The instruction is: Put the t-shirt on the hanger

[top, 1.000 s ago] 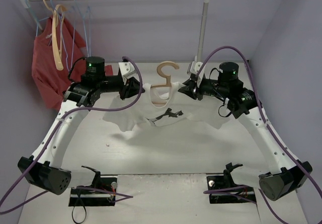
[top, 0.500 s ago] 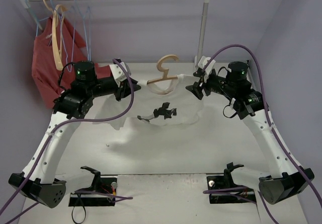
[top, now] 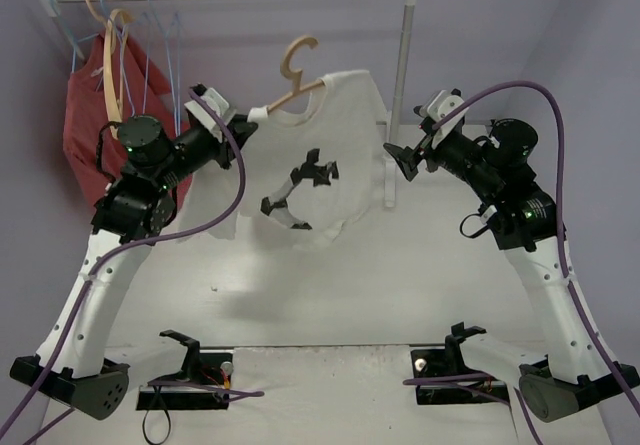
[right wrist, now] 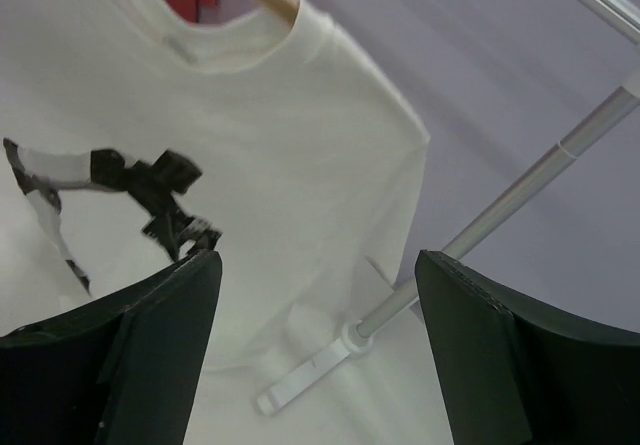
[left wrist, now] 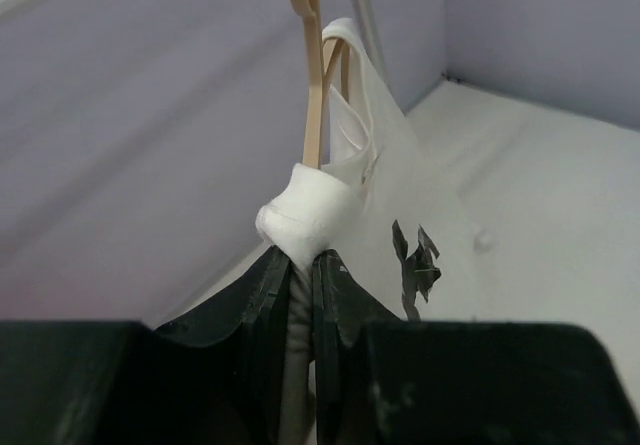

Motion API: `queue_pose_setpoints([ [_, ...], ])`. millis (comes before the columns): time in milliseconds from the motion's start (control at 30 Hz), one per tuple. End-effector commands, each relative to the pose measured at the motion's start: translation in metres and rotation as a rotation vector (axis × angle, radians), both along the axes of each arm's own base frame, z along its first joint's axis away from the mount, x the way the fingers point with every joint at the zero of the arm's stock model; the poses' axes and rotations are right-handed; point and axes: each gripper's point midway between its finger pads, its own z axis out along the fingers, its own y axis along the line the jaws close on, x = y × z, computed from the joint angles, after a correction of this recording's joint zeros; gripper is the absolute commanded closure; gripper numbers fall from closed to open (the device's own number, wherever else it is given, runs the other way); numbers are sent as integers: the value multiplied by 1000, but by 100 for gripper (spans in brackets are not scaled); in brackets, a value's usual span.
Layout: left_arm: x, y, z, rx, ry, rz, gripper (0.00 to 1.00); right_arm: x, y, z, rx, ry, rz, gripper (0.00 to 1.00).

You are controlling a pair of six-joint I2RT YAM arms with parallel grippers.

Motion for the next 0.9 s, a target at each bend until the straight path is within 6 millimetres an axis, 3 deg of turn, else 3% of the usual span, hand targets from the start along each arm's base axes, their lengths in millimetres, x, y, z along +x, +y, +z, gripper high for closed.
queue_pose_setpoints([
  [0,-20,34,143,-196,-379,143,100,0,-6,41,69,-115,-31,19],
  [33,-23,38,156,-206,-406,158,100,-1,-6,44,72,-125,-32,18],
  [67,-35,46,183,-237,-461,181,100,0,-6,43,72,-122,-34,18],
  [167,-39,55,214,-256,-498,221,100,2,-6,43,73,-120,-37,17],
  [267,-39,60,222,-259,-494,247,100,4,-6,47,85,-147,-41,17],
  [333,-32,60,214,-253,-456,261,100,5,-6,43,89,-140,-42,16],
  [567,-14,37,136,-180,-192,179,100,8,-4,25,90,-110,-43,16],
  [733,-17,29,114,-153,-89,141,100,10,-6,16,79,-100,-55,16],
  [867,18,47,105,-169,-61,308,100,13,-2,9,79,-82,-40,16],
])
